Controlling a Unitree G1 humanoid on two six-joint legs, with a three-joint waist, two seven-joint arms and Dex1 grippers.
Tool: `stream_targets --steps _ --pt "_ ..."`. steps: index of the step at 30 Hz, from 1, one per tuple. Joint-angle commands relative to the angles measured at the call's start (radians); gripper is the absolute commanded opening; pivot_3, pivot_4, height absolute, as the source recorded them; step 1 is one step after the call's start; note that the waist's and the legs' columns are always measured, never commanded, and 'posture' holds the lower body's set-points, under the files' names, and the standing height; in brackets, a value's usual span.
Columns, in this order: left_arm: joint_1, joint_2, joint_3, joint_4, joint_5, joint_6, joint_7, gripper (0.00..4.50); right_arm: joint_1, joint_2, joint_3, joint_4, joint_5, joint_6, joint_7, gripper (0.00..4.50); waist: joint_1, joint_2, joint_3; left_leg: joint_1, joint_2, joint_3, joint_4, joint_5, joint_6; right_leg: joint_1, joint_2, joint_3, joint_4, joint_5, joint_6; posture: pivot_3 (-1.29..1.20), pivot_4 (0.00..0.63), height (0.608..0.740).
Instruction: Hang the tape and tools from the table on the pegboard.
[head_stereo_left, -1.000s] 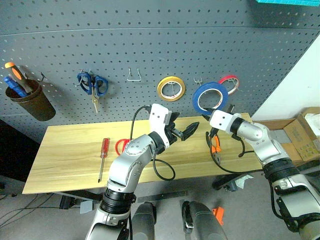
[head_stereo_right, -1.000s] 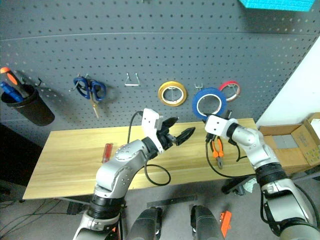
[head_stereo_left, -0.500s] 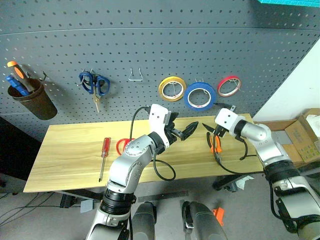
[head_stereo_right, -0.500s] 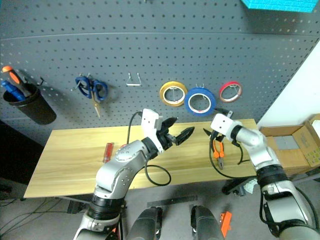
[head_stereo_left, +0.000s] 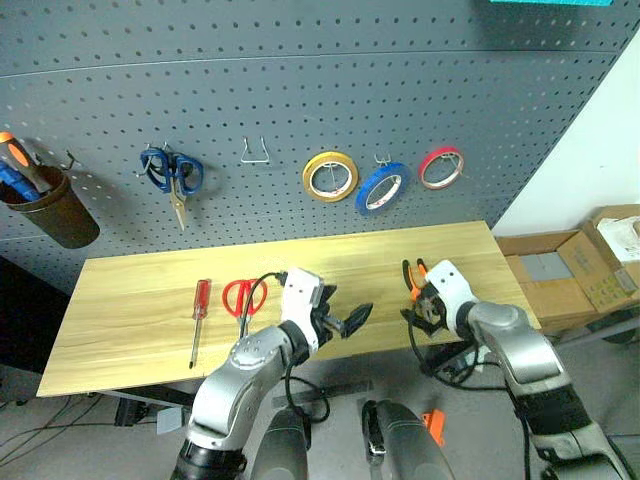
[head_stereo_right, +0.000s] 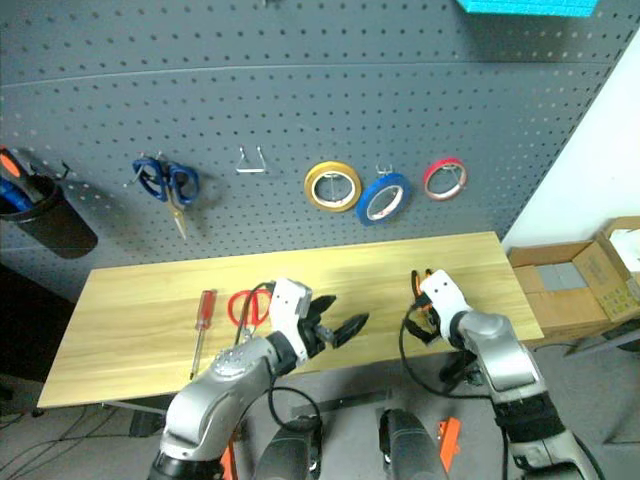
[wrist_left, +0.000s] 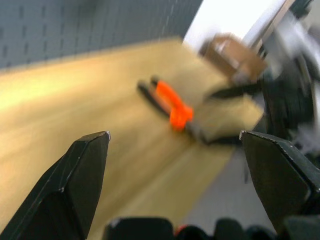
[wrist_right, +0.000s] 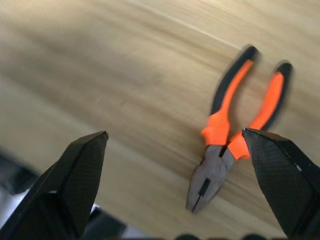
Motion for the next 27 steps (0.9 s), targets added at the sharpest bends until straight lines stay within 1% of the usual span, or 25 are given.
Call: stream_targets --steps 1,2,4,8,11,15,18,23,25,27 --pt "0.065 0.088 -0.057 -0.052 0.084 -0.073 -0.028 4.50 -0.128 0.053 -0.070 0.126 0.034 0.118 -0.075 4.46 0.000 0.002 0.006 -0.001 0.000 0.000 0.000 0.000 0.000 0.000 0.000 0.001 0.000 0.000 0.000 0.13 0.317 0.740" --pt "0.083 0.111 -0.066 -0.051 0.101 -0.090 -0.032 4.50 -0.177 0.068 -0.095 0.187 0.038 0.132 -0.103 4.46 0.000 0.004 0.009 -0.001 0.000 0.000 0.000 0.000 0.000 -0.001 0.000 0.001 -0.001 0.000 0.000 0.13 0.329 0.740" --pt "0.096 0.126 -0.067 -0.054 0.108 -0.101 -0.032 4.50 -0.241 0.075 -0.115 0.270 0.039 0.131 -0.132 4.46 0.001 0.006 0.020 -0.002 0.000 -0.001 0.000 0.000 0.001 -0.001 -0.001 0.002 -0.001 0.000 0.000 0.14 0.337 0.740" --pt "0.091 0.115 -0.066 -0.070 0.102 -0.091 -0.020 4.50 -0.324 0.062 -0.133 0.428 0.023 0.064 -0.193 4.46 0.012 0.007 0.030 -0.011 -0.002 0.003 -0.002 0.000 0.002 -0.006 -0.001 0.001 -0.006 0.000 0.001 0.15 0.354 0.740" --pt "0.082 0.100 -0.071 -0.089 0.106 -0.082 -0.005 4.50 -0.360 0.056 -0.155 0.525 0.026 0.048 -0.233 4.46 0.018 0.006 0.032 -0.019 -0.002 0.005 -0.003 -0.001 0.003 -0.012 -0.001 0.001 -0.006 0.000 0.009 0.16 0.360 0.740" --pt "0.078 0.087 -0.071 -0.119 0.104 -0.059 0.011 4.50 -0.386 0.068 -0.180 0.599 0.043 0.073 -0.261 4.46 0.022 0.004 0.045 -0.021 -0.002 0.005 -0.004 -0.002 0.004 -0.014 -0.003 0.002 -0.007 0.000 0.010 0.17 0.371 0.740" --pt "0.084 0.086 -0.072 -0.139 0.103 -0.044 0.018 4.50 -0.393 0.075 -0.180 0.641 0.044 0.079 -0.278 4.46 0.022 0.004 0.051 -0.021 -0.002 0.005 -0.004 -0.002 0.004 -0.014 -0.003 0.002 -0.007 0.000 0.010 0.19 0.377 0.740" --pt "0.092 0.087 -0.076 -0.161 0.098 -0.029 0.024 4.50 -0.405 0.089 -0.194 0.683 0.066 0.088 -0.285 4.46 0.022 0.004 0.052 -0.020 -0.001 0.004 -0.004 -0.002 0.004 -0.014 -0.002 0.001 -0.006 0.000 0.010 0.20 0.379 0.740" --pt "0.091 0.085 -0.076 -0.165 0.099 -0.024 0.026 4.50 -0.407 0.089 -0.199 0.692 0.073 0.086 -0.289 4.08 0.021 0.004 0.053 -0.020 -0.001 0.004 -0.004 -0.002 0.004 -0.014 -0.002 0.001 -0.006 0.000 0.010 0.20 0.379 0.740" --pt "0.090 0.083 -0.077 -0.169 0.099 -0.018 0.028 4.50 -0.409 0.087 -0.199 0.698 0.077 0.082 -0.288 3.53 0.022 0.003 0.053 -0.020 -0.001 0.004 -0.004 -0.002 0.004 -0.014 -0.002 0.001 -0.006 0.000 0.010 0.20 0.378 0.740"
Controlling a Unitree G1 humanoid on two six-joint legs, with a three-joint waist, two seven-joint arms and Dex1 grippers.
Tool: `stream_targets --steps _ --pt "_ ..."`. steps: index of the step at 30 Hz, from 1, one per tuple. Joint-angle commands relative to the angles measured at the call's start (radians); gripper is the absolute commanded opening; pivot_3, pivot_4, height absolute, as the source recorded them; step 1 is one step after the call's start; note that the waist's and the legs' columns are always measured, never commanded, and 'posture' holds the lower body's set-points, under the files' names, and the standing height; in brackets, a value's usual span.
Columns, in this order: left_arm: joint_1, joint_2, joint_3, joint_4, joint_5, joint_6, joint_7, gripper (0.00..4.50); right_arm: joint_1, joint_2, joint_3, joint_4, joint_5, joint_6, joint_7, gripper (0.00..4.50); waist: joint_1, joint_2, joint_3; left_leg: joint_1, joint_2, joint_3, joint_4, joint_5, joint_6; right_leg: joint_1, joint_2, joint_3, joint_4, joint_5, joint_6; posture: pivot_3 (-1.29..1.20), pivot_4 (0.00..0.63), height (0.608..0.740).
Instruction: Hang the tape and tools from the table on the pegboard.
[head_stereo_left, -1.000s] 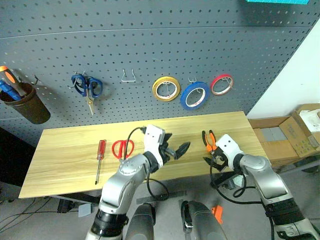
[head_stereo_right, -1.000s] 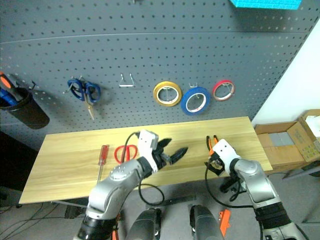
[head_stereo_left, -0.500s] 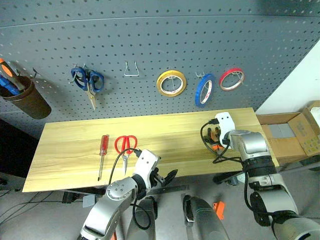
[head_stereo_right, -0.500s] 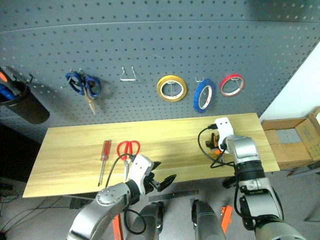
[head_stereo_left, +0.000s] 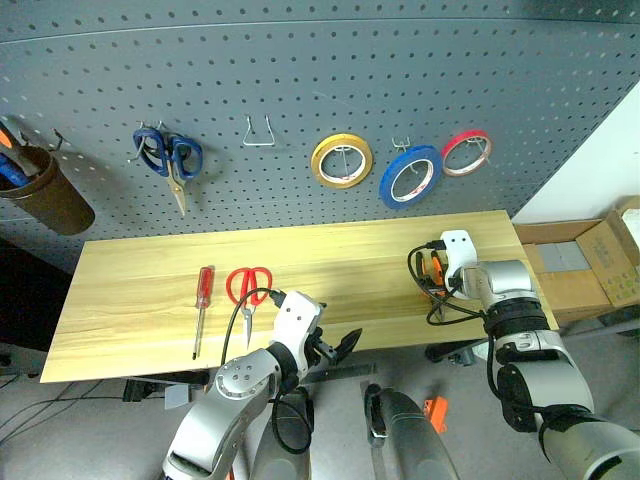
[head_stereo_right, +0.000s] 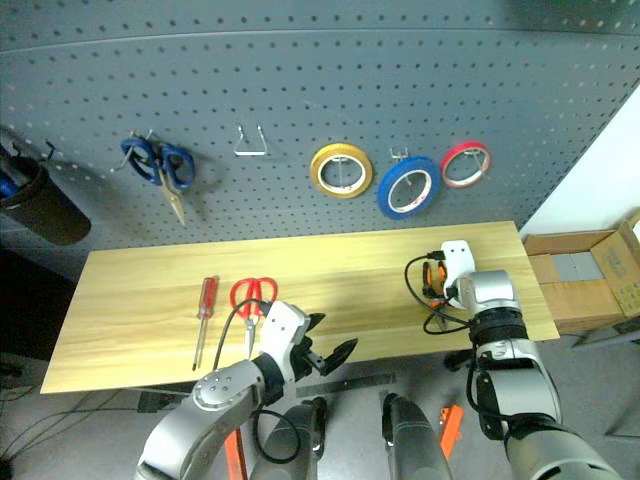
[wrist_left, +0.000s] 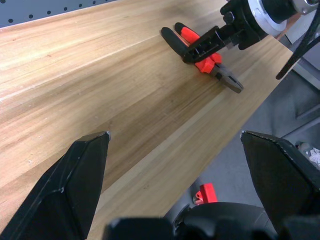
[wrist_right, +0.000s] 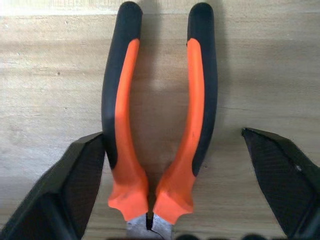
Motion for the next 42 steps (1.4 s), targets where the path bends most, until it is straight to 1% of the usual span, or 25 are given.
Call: stream_targets --steps 1,3,8,10,11,13,14,16,18,20,22,26,28,30,32,34,36,37,38,40,42 --pt "0.006 -0.007 -0.015 -0.059 -0.005 0.003 0.004 4.50 0.003 0.004 -0.008 0.027 0.021 0.003 0.003 3.15 0.000 0.000 0.000 0.000 0.000 0.000 0.000 0.000 0.000 0.000 0.000 0.000 0.000 0.000 0.000 0.21 0.376 0.740" --pt "0.006 -0.007 -0.017 -0.059 -0.006 0.003 0.002 4.50 -0.003 0.003 -0.011 0.034 0.023 -0.002 0.003 2.62 0.000 0.000 0.000 0.000 0.000 0.000 -0.002 0.000 0.000 0.000 0.000 0.000 -0.001 0.000 0.000 0.21 0.372 0.740" --pt "-0.009 0.000 -0.018 -0.046 -0.004 -0.007 -0.013 4.50 -0.009 -0.004 -0.009 0.030 0.021 -0.019 0.006 2.62 0.000 -0.001 0.000 0.000 0.000 0.000 -0.004 0.000 0.000 0.000 0.000 0.000 -0.003 0.000 0.000 0.21 0.363 0.740" --pt "-0.013 0.004 -0.012 -0.042 -0.002 -0.013 -0.015 4.50 0.002 -0.007 0.000 -0.026 0.042 -0.004 0.049 2.62 0.000 -0.001 0.000 0.000 0.000 0.000 -0.006 0.000 0.000 0.000 0.000 0.000 -0.005 0.000 0.000 0.21 0.345 0.740" --pt "-0.012 0.007 -0.006 -0.046 -0.002 -0.014 -0.013 4.50 0.019 -0.011 0.012 -0.094 0.065 0.017 0.093 2.62 0.001 -0.001 0.000 0.000 0.000 0.000 -0.008 0.000 0.000 0.000 0.000 0.000 -0.007 0.000 0.001 0.21 0.339 0.740" --pt "0.000 0.010 0.008 -0.068 -0.009 -0.009 -0.008 4.50 0.097 -0.058 0.100 -0.337 0.121 0.064 0.225 2.62 0.003 0.000 0.000 0.000 0.000 0.001 -0.011 0.000 0.000 0.000 0.000 0.000 -0.009 0.000 0.001 0.21 0.327 0.740" --pt "0.003 0.012 0.011 -0.073 -0.012 -0.008 -0.008 4.50 0.125 -0.076 0.130 -0.413 0.135 0.075 0.259 2.62 0.002 0.000 0.000 -0.001 0.000 0.000 -0.013 0.000 0.000 -0.001 0.000 0.000 -0.011 0.000 0.000 0.21 0.323 0.740" --pt "0.024 0.017 0.016 -0.091 -0.028 -0.019 -0.022 4.50 0.227 -0.180 0.252 -0.662 0.153 0.014 0.383 2.62 0.004 0.000 0.000 -0.002 0.000 0.000 -0.014 0.000 0.000 -0.003 0.000 0.000 -0.012 -0.001 0.000 0.21 0.307 0.740" --pt "0.048 0.016 0.030 -0.114 -0.051 -0.024 -0.029 4.50 0.311 -0.237 0.310 -0.841 0.150 -0.062 0.423 2.62 0.008 0.001 -0.001 -0.003 0.000 -0.002 -0.016 -0.001 -0.002 -0.003 -0.001 0.000 -0.012 -0.002 0.002 0.21 0.289 0.740" --pt "0.058 0.012 0.048 -0.140 -0.064 -0.026 -0.024 4.50 0.353 -0.246 0.326 -0.921 0.148 -0.104 0.416 2.62 0.009 0.001 -0.001 -0.003 0.000 -0.004 -0.015 -0.003 -0.004 -0.002 -0.001 0.000 -0.013 -0.003 0.004 0.22 0.279 0.740" --pt "0.059 -0.009 0.087 -0.178 -0.095 0.003 -0.001 4.50 0.373 -0.208 0.329 -0.961 0.134 -0.185 0.378 2.62 0.009 0.000 -0.001 -0.003 0.000 -0.005 -0.013 -0.003 -0.005 -0.002 -0.001 0.000 -0.013 -0.004 0.004 0.23 0.269 0.740" --pt "0.118 -0.020 0.188 -0.362 -0.191 0.114 0.059 4.50 0.347 -0.072 0.344 -0.995 0.119 -0.301 0.296 2.62 0.007 0.000 -0.002 -0.002 0.001 -0.006 -0.011 -0.002 -0.005 -0.002 0.000 -0.001 -0.011 -0.003 0.005 0.26 0.251 0.740" --pt "0.162 -0.021 0.256 -0.440 -0.230 0.153 0.093 4.50 0.315 -0.019 0.348 -0.985 0.103 -0.361 0.266 2.62 0.009 0.000 -0.003 -0.002 0.001 -0.007 -0.011 -0.001 -0.007 -0.002 0.000 -0.002 -0.010 -0.003 0.005 0.28 0.241 0.740" --pt "0.196 -0.042 0.306 -0.495 -0.275 0.190 0.137 4.50 0.285 0.042 0.324 -0.979 0.124 -0.376 0.237 2.62 0.015 -0.001 -0.005 -0.002 0.001 -0.007 -0.011 -0.001 -0.007 -0.002 0.000 -0.003 -0.010 -0.003 0.005 0.30 0.236 0.740" --pt "0.227 -0.025 0.354 -0.527 -0.309 0.174 0.185 4.50 0.213 0.103 0.294 -0.960 0.139 -0.409 0.203 2.62 0.024 -0.002 -0.006 -0.002 0.000 -0.008 -0.011 -0.001 -0.008 -0.002 0.000 -0.003 -0.010 -0.003 0.005 0.32 0.227 0.740" --pt "0.210 -0.017 0.410 -0.534 -0.317 0.159 0.232 4.50 0.117 0.164 0.244 -0.906 0.141 -0.460 0.152 2.62 0.037 -0.003 -0.008 -0.002 0.001 -0.008 -0.011 -0.001 -0.008 -0.002 0.000 -0.003 -0.010 -0.003 0.005 0.34 0.215 0.740" --pt "0.126 -0.031 0.440 -0.512 -0.305 0.169 0.274 4.50 0.020 0.205 0.200 -0.825 0.126 -0.535 0.099 2.62 0.055 -0.004 -0.011 -0.002 0.000 -0.008 -0.011 0.001 -0.010 -0.002 0.000 -0.004 -0.009 -0.002 0.004 0.36 0.205 0.740" --pt "0.097 -0.033 0.444 -0.500 -0.303 0.173 0.286 4.50 -0.006 0.215 0.190 -0.796 0.120 -0.561 0.087 2.62 0.062 -0.006 -0.014 -0.002 0.000 -0.007 -0.011 0.002 -0.012 -0.002 0.000 -0.005 -0.009 -0.001 0.003 0.36 0.200 0.740" --pt "0.043 -0.031 0.433 -0.461 -0.280 0.167 0.296 4.50 -0.052 0.228 0.172 -0.751 0.105 -0.611 0.056 2.62 0.075 -0.010 -0.020 -0.002 0.000 -0.007 -0.011 0.002 -0.013 -0.001 0.001 -0.006 -0.010 0.000 0.001 0.36 0.190 0.740" --pt "-0.050 -0.029 0.408 -0.381 -0.236 0.139 0.310 4.50 -0.136 0.246 0.143 -0.673 0.079 -0.701 -0.004 2.62 0.094 -0.011 -0.031 -0.002 0.000 -0.008 -0.011 0.003 -0.013 0.001 0.002 -0.009 -0.011 -0.001 0.001 0.36 0.178 0.740" --pt "-0.118 -0.039 0.384 -0.324 -0.208 0.116 0.319 4.50 -0.195 0.250 0.138 -0.628 0.058 -0.773 -0.029 2.62 0.111 -0.012 -0.039 -0.002 0.000 -0.007 -0.011 0.003 -0.014 0.001 0.002 -0.009 -0.011 0.000 0.000 0.35 0.169 0.740"
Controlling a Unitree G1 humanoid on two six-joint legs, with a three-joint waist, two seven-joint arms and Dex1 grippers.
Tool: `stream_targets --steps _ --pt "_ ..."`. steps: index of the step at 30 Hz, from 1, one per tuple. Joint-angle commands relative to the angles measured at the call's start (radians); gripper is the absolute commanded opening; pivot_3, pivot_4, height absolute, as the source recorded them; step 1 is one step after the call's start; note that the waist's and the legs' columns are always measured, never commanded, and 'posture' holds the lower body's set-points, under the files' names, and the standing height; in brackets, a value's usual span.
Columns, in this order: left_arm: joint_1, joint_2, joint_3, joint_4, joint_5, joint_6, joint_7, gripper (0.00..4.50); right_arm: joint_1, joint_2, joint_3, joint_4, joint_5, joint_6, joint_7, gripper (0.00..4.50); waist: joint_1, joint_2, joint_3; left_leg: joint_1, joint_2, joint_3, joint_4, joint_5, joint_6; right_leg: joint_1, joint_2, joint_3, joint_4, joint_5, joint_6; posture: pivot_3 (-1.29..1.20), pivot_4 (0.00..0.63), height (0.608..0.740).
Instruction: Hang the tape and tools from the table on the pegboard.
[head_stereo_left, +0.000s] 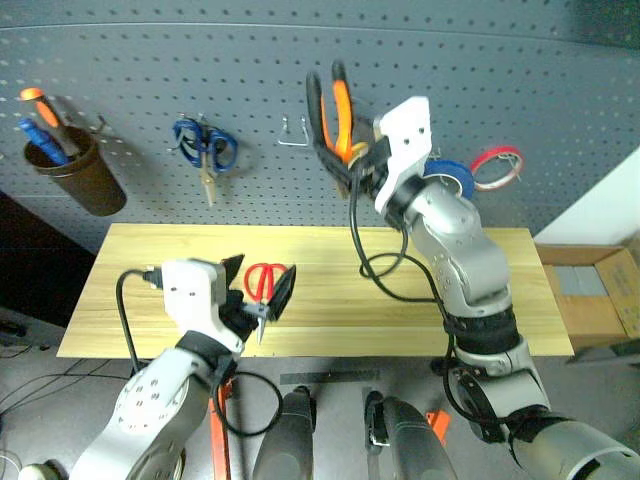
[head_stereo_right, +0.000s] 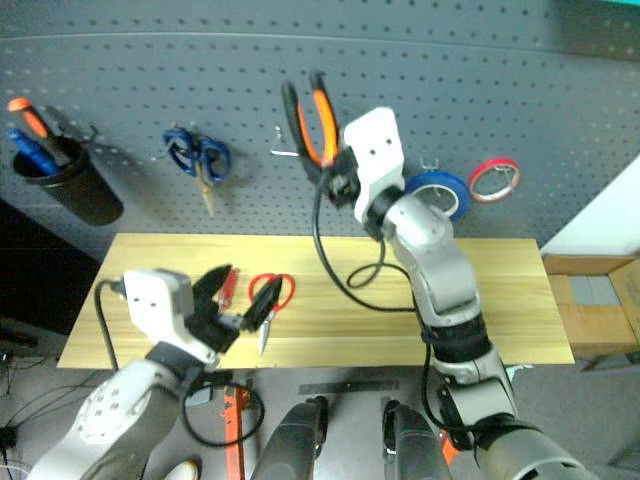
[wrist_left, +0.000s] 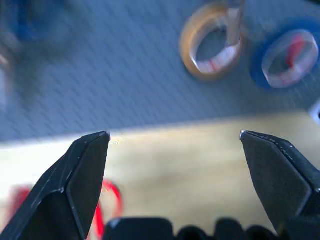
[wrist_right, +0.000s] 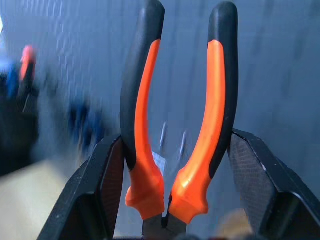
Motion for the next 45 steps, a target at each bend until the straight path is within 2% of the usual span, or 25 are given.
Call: stream_targets --steps 1,7,12,19,23,28,39,45 --pt "-0.082 -0.018 -0.042 0.071 0.047 -0.056 0.017 4.50 -0.096 0.006 -0.030 0.033 -0.033 -0.161 -0.054 2.62 0.013 -0.003 -0.008 0.000 0.000 0.001 0.000 0.000 0.000 0.000 0.000 0.000 0.000 0.000 0.000 0.35 0.166 0.740" --pt "-0.210 -0.030 -0.090 0.208 0.091 -0.114 -0.003 4.50 -0.134 0.036 -0.032 0.143 -0.032 -0.284 -0.077 2.62 0.037 -0.008 -0.018 0.000 0.000 0.001 0.000 0.000 0.000 0.000 -0.002 0.001 0.000 0.004 -0.007 0.34 0.157 0.740" --pt "-0.271 -0.012 -0.118 0.317 0.103 -0.139 -0.059 4.50 -0.181 0.056 -0.042 0.320 -0.047 -0.410 -0.101 2.62 0.037 -0.009 -0.020 0.001 0.000 0.001 0.000 0.003 -0.003 0.000 0.001 0.000 0.000 0.008 -0.013 0.33 0.162 0.740" --pt "-0.352 0.009 -0.126 0.472 0.131 -0.202 -0.138 4.50 -0.277 0.072 -0.050 0.578 -0.064 -0.582 -0.137 2.62 0.036 -0.008 -0.019 0.001 0.002 -0.001 -0.001 0.006 -0.003 0.000 0.006 -0.003 0.001 0.010 -0.016 0.35 0.230 0.740" --pt "-0.365 0.025 -0.127 0.491 0.142 -0.199 -0.161 4.50 -0.330 0.081 -0.057 0.685 -0.054 -0.635 -0.133 2.62 0.035 -0.007 -0.011 0.001 0.003 -0.001 -0.001 0.006 -0.003 0.000 0.006 -0.002 0.001 0.010 -0.017 0.37 0.295 0.740" --pt "-0.387 0.025 -0.124 0.494 0.145 -0.178 -0.164 4.50 -0.368 0.100 -0.073 0.755 -0.041 -0.672 -0.132 2.62 0.038 -0.005 0.008 0.001 0.003 -0.001 -0.001 0.006 -0.003 0.000 0.006 -0.002 0.001 0.010 -0.017 0.39 0.334 0.740" --pt "-0.353 0.044 -0.121 0.415 0.130 -0.096 -0.167 4.50 -0.360 0.097 -0.077 0.957 -0.071 -0.791 -0.136 2.62 0.038 -0.002 0.047 0.001 0.006 -0.003 -0.001 0.007 0.000 -0.001 0.004 -0.003 0.004 0.007 -0.014 0.41 0.380 0.740" --pt "-0.351 0.040 -0.126 0.409 0.132 -0.082 -0.171 4.50 -0.329 0.106 -0.085 0.962 -0.074 -0.779 -0.142 2.62 0.039 0.003 0.061 0.001 0.006 -0.003 -0.001 0.010 0.004 -0.001 0.001 -0.006 0.005 0.007 -0.013 0.40 0.384 0.740"
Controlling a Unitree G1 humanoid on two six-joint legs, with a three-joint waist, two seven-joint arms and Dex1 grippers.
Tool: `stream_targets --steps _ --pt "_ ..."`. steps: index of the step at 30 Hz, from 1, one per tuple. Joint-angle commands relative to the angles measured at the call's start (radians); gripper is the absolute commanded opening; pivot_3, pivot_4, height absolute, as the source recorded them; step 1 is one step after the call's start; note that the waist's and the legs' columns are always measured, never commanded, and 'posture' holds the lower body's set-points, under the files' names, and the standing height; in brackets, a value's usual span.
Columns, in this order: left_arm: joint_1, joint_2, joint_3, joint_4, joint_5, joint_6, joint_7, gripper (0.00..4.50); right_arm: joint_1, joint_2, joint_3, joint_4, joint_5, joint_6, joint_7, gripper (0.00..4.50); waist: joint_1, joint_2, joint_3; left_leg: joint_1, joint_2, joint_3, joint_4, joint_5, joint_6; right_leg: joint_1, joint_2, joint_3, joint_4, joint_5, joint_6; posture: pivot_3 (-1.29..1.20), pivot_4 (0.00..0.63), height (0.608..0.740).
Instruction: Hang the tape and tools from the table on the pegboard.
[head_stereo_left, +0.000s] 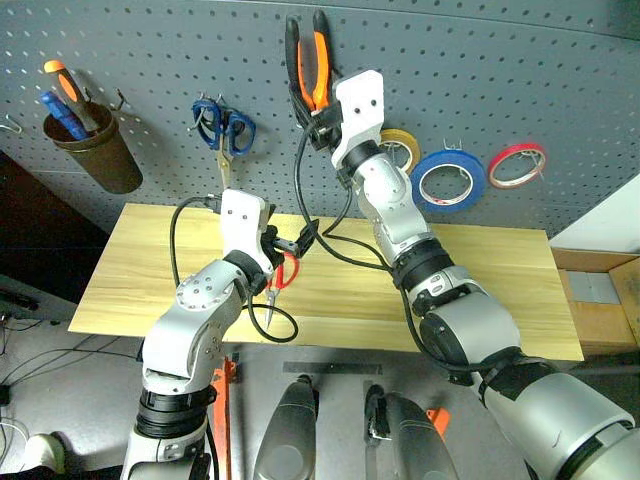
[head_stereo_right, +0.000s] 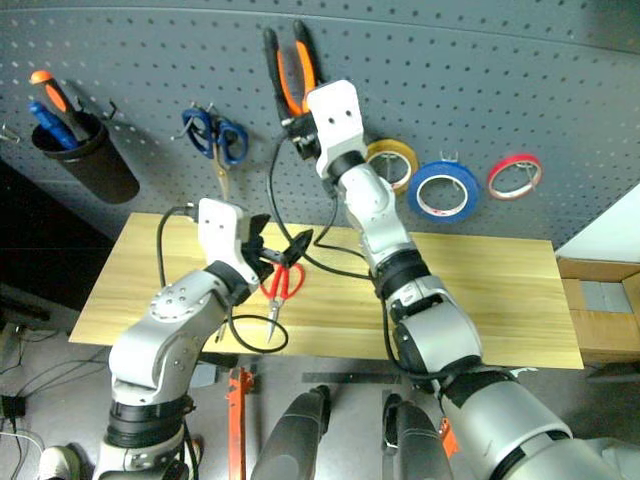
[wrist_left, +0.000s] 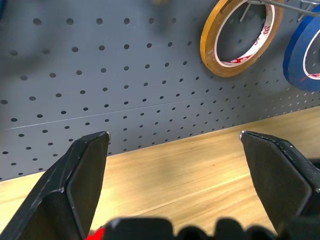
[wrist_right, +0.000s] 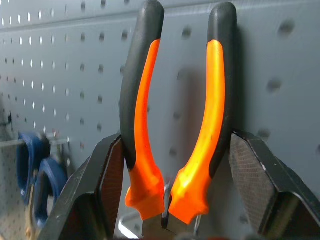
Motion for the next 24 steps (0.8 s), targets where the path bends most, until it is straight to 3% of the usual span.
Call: stream_targets --steps 1,5,6,10,17,24 --pt "-0.003 0.000 -0.007 -0.043 -0.005 -0.005 -0.011 4.50 0.012 -0.003 -0.027 -0.033 0.013 0.008 -0.016 2.62 0.000 0.000 0.002 0.000 0.000 0.000 0.000 0.000 0.000 0.000 0.000 0.000 0.000 0.000 0.000 0.39 0.383 0.740" --pt "-0.014 -0.002 -0.006 -0.028 -0.001 -0.012 -0.018 4.50 0.039 -0.003 -0.020 -0.070 0.015 0.040 0.002 2.62 0.000 0.001 0.003 0.000 0.000 -0.001 -0.001 0.000 0.000 0.000 0.000 -0.002 -0.001 0.000 0.000 0.39 0.378 0.740" --pt "-0.015 -0.003 -0.006 -0.025 0.000 -0.015 -0.020 4.50 0.048 -0.003 -0.018 -0.081 0.018 0.048 0.014 3.33 0.000 0.001 0.003 0.000 0.000 -0.001 -0.001 0.000 0.000 0.000 0.000 -0.002 -0.001 0.000 0.000 0.39 0.378 0.740" --pt "-0.021 -0.013 -0.013 -0.015 0.004 -0.027 -0.023 4.50 0.091 -0.010 -0.003 -0.138 0.003 0.074 0.031 4.48 0.000 0.001 0.003 -0.001 0.000 -0.001 -0.001 0.000 0.000 0.000 -0.001 -0.003 -0.001 0.000 0.000 0.37 0.367 0.740" --pt "-0.021 -0.032 -0.027 0.017 0.009 -0.053 -0.028 4.50 0.216 -0.055 0.035 -0.365 -0.022 0.197 0.063 4.48 -0.001 0.002 0.004 -0.003 0.001 -0.001 -0.002 0.000 0.000 0.000 -0.002 -0.006 -0.005 0.000 0.000 0.31 0.354 0.740" --pt "0.049 -0.002 -0.033 0.012 0.069 -0.037 0.003 4.50 0.483 -0.139 0.111 -0.902 0.080 0.523 0.246 4.48 -0.013 0.002 0.004 -0.005 -0.001 0.000 -0.009 0.000 -0.001 -0.002 -0.005 -0.005 -0.007 -0.001 0.002 0.26 0.360 0.740"
